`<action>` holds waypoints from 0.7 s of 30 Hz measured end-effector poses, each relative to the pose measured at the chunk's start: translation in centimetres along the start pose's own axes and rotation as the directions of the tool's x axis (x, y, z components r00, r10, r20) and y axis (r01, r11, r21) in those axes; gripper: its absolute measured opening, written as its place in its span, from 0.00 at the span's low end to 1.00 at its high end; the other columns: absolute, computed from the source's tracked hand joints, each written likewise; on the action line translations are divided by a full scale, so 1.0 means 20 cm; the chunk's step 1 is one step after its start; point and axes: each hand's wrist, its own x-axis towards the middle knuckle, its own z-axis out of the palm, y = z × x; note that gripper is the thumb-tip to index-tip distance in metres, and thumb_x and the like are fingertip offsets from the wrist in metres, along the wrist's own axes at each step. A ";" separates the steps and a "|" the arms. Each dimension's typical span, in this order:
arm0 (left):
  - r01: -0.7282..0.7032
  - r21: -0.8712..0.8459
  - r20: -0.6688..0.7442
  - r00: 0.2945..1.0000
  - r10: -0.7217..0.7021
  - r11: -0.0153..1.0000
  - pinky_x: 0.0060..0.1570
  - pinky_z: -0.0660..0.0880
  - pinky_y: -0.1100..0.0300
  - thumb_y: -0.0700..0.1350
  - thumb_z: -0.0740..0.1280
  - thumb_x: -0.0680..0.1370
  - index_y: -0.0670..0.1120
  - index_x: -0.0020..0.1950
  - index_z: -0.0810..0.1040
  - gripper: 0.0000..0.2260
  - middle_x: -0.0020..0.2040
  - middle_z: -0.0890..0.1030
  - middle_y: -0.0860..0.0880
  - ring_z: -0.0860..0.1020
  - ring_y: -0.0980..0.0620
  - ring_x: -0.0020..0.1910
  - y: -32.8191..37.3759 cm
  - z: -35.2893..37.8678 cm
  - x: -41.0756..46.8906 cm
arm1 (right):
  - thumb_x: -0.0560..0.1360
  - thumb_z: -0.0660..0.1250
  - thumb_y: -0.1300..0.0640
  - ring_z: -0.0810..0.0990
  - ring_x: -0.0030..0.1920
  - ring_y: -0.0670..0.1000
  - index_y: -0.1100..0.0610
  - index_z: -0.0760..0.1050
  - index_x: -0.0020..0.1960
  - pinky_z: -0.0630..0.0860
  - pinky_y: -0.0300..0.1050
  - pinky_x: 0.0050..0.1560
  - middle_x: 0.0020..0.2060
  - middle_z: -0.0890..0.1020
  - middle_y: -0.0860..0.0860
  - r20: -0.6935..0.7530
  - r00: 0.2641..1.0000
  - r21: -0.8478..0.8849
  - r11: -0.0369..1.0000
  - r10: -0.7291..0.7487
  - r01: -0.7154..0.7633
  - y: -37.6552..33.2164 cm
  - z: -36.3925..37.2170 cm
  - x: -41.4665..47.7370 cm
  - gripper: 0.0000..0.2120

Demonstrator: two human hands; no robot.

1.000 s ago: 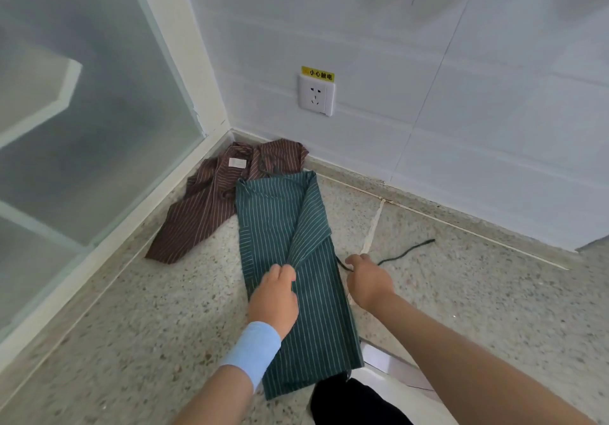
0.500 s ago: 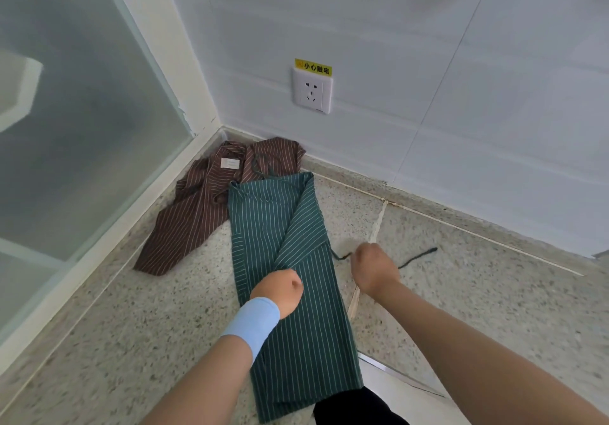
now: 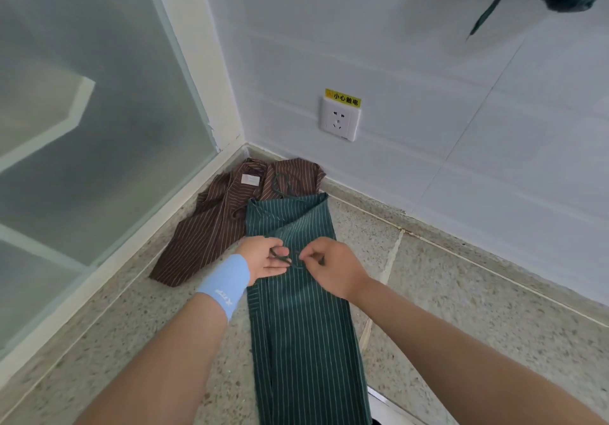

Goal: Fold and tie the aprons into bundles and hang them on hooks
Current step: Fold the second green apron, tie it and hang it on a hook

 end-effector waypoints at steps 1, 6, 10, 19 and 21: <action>-0.008 0.074 -0.058 0.998 0.012 0.997 0.37 0.77 0.54 0.41 0.63 0.82 0.41 0.55 0.75 0.05 0.36 0.78 0.47 0.77 0.48 0.33 0.03 -0.05 0.01 | 0.80 0.64 0.56 0.78 0.44 0.40 0.47 0.80 0.51 0.77 0.38 0.48 0.48 0.80 0.42 -0.025 0.999 -0.001 1.000 0.026 -0.026 0.02 0.01 0.02 0.08; 0.138 0.869 -0.366 0.826 0.428 0.476 0.40 0.74 0.54 0.43 0.61 0.80 0.44 0.55 0.80 0.09 0.46 0.80 0.45 0.77 0.44 0.43 0.15 -0.29 0.08 | 0.82 0.60 0.59 0.74 0.27 0.41 0.51 0.78 0.60 0.69 0.32 0.26 0.48 0.79 0.44 0.082 0.981 -0.077 0.982 0.177 -0.171 0.08 0.03 0.13 0.11; 0.280 0.944 -0.331 0.777 0.536 0.176 0.65 0.67 0.47 0.48 0.66 0.77 0.48 0.70 0.70 0.21 0.68 0.72 0.43 0.68 0.42 0.67 0.15 -0.29 0.17 | 0.81 0.60 0.59 0.80 0.55 0.49 0.50 0.74 0.67 0.79 0.42 0.52 0.67 0.72 0.45 0.145 0.963 -0.226 0.955 0.228 -0.193 0.14 0.07 0.25 0.16; -0.129 0.977 0.170 0.952 0.254 -0.169 0.77 0.49 0.44 0.52 0.56 0.84 0.56 0.81 0.48 0.27 0.81 0.45 0.47 0.44 0.44 0.79 0.04 -0.06 0.48 | 0.78 0.60 0.57 0.50 0.79 0.59 0.49 0.49 0.81 0.60 0.60 0.75 0.81 0.45 0.54 0.145 0.937 -0.542 0.818 0.318 -0.194 0.26 0.04 0.51 0.35; -0.020 0.962 0.061 0.987 0.145 -0.272 0.76 0.45 0.40 0.55 0.54 0.83 0.54 0.81 0.43 0.30 0.80 0.37 0.46 0.39 0.41 0.79 0.00 -0.12 0.53 | 0.80 0.60 0.52 0.45 0.80 0.59 0.47 0.44 0.81 0.58 0.62 0.76 0.80 0.40 0.54 0.241 0.917 -0.593 0.796 0.319 -0.121 0.30 0.05 0.55 0.37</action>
